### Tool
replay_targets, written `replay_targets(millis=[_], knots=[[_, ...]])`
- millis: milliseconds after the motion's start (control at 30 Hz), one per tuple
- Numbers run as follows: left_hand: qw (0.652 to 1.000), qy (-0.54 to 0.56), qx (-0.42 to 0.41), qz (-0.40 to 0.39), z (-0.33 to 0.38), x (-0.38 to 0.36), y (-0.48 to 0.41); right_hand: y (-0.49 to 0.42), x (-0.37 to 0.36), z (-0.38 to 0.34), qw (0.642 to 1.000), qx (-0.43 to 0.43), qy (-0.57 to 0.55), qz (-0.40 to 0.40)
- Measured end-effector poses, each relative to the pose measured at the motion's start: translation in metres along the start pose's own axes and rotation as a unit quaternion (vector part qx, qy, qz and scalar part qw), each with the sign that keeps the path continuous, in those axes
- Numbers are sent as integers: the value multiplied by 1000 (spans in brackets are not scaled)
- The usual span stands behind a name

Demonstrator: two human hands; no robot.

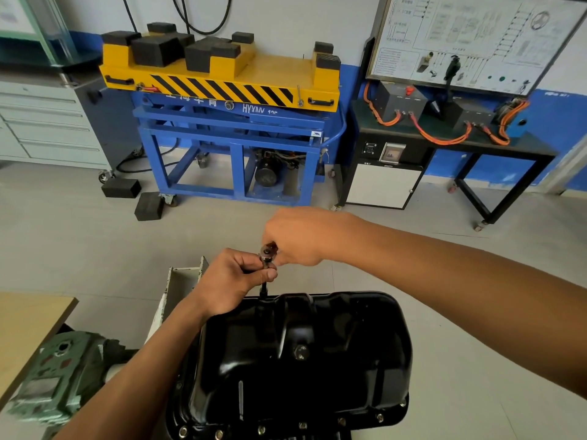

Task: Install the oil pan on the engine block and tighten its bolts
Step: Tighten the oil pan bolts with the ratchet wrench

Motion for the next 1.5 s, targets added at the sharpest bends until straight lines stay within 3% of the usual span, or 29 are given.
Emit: replay_targets(millis=[133,300,467,800,933,1167,1500], knots=[[1000,-5,-3,-21,1,0,0,-6,3,6,996,89,-5,-5],[1000,1,1,-27,4,-2,0,-11,1,6,992,128,20,-2],[1000,6,6,-19,5,-3,2,-1,5,8,997,62,43,18],[1000,-13,-9,-1,4,1,4,1,-4,-19,995,-58,-52,-58],[1000,4,-1,-3,3,2,3,2,1,-14,999,-28,-6,-21],[999,32,-8,-43,0,1,0,-8,5,-1,990,130,47,-36],[1000,1,9,3,-1,0,1,-3,-3,13,992,92,67,54]])
Point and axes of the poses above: each hand's wrist, its own y-axis away from the middle knuckle, its own x-axis out of the back of the hand, z = x × y, the point moved 2 cm from there along -y, towards the middle knuckle, and after that the axes turned 3 degrees about -z, right-handed, at the moved point
